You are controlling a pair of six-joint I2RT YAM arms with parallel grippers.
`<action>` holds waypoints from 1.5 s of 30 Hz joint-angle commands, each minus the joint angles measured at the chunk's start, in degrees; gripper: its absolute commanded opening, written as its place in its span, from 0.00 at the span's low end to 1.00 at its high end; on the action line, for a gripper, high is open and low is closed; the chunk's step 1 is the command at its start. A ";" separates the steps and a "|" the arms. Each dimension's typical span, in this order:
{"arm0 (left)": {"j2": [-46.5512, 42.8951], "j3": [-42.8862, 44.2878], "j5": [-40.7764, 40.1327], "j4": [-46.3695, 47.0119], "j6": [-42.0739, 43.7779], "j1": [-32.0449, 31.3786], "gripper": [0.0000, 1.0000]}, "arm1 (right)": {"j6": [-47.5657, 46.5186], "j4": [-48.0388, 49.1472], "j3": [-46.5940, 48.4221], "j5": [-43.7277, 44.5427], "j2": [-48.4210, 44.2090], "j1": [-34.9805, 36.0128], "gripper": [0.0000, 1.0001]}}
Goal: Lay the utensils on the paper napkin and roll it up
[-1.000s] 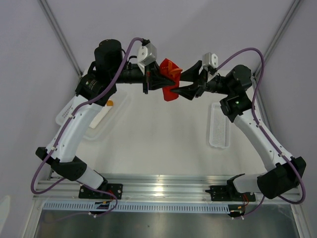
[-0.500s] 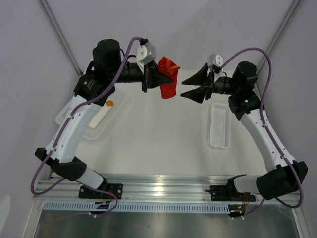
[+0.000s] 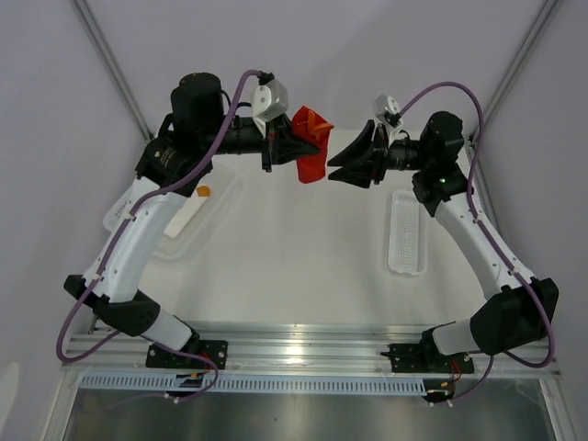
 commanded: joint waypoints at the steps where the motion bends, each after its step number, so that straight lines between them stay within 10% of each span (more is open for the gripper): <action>1: -1.95 0.14 0.23 1.25 0.63 0.39 0.01 | 3.47 5.41 0.69 0.76 -0.49 2.01 0.42; 17: -2.47 0.22 2.51 1.16 0.46 0.39 0.01 | 4.61 4.45 2.27 0.15 2.33 2.10 0.11; 29: -3.27 0.40 21.94 -5.34 4.59 2.58 0.01 | -10.06 -6.45 3.41 -9.61 1.19 0.78 0.02; 39: -3.27 -1.17 -1.58 1.50 0.98 2.58 0.01 | -17.88 -18.31 3.86 -1.64 -1.45 -0.71 0.16; 45: -3.00 -1.97 -6.55 3.01 -0.51 2.58 0.01 | -14.47 -7.78 1.04 5.32 -5.14 4.99 0.25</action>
